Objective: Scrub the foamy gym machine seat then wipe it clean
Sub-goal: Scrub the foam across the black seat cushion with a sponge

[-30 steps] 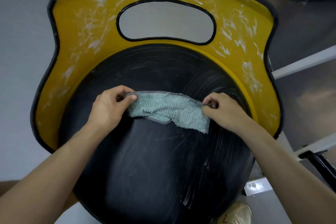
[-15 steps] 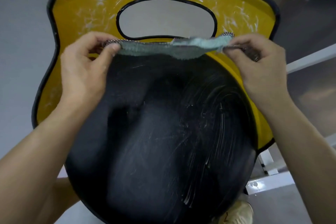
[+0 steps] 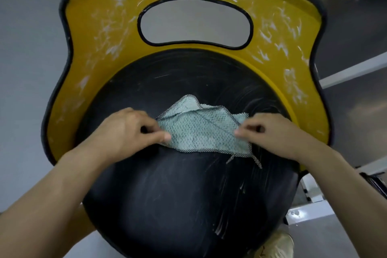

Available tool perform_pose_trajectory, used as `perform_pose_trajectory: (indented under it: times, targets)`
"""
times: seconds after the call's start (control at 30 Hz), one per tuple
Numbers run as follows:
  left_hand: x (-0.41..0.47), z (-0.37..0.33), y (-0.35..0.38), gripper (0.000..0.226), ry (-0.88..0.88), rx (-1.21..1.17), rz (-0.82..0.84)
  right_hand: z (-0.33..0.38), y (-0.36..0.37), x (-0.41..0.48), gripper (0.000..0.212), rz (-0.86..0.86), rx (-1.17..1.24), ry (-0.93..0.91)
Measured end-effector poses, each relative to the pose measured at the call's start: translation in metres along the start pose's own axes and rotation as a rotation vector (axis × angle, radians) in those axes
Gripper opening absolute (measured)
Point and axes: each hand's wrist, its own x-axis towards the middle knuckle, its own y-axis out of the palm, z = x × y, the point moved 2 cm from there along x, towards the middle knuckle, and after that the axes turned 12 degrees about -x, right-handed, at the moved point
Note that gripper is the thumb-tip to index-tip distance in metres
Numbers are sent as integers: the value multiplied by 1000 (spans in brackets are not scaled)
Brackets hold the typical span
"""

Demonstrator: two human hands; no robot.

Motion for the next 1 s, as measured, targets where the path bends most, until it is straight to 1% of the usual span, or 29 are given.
perform_pose_trajectory:
  times: [0.03,0.07,0.1,0.13,0.17,0.2,0.27,0.3,0.33,0.47,0.5,0.53,0.6,0.67,0.73,0.8,0.93,1.0]
  targets:
    - [8,-7,-1,40,17,-29,-81,3,-2,8,36,-119,-41,15]
    - [16,-15,1,36,30,-40,-160,8,-2,17,29,-213,-85,29]
    - [24,-21,4,30,35,-42,-224,13,0,25,29,-258,-119,41]
    - [32,-26,9,31,27,-33,-259,18,4,32,32,-261,-154,53]
    - [39,-27,15,36,0,-28,-265,20,10,37,35,-245,-179,67]
    - [44,-27,21,40,-48,-36,-263,22,16,41,33,-233,-186,75]
    - [51,-22,28,40,-144,-96,-302,22,20,43,18,-258,-127,74]
    - [53,-19,29,37,-180,-121,-328,20,19,44,11,-273,-88,68]
    - [56,-16,30,34,-210,-137,-334,19,16,44,9,-279,-52,54]
    - [60,-14,31,11,-300,-284,-299,18,-2,48,14,-261,183,-46]
    - [60,-12,31,7,-305,-317,-307,18,-7,50,14,-266,207,-56]
    - [59,-9,31,9,-301,-353,-325,18,-13,54,13,-267,212,-52]
    - [57,-5,28,12,-286,-460,-400,15,-23,64,12,-234,163,-36]
    - [54,-1,23,12,-287,-607,-540,10,-29,72,13,-214,67,-28]
    - [53,0,21,11,-318,-696,-630,9,-29,78,12,-269,26,-28]
    - [54,0,22,11,-324,-697,-649,12,-27,83,11,-330,59,-35]
    - [53,2,23,9,-343,-670,-659,12,-34,105,12,-348,79,-3]
    - [53,3,23,9,-357,-640,-651,9,-39,121,14,-473,136,34]
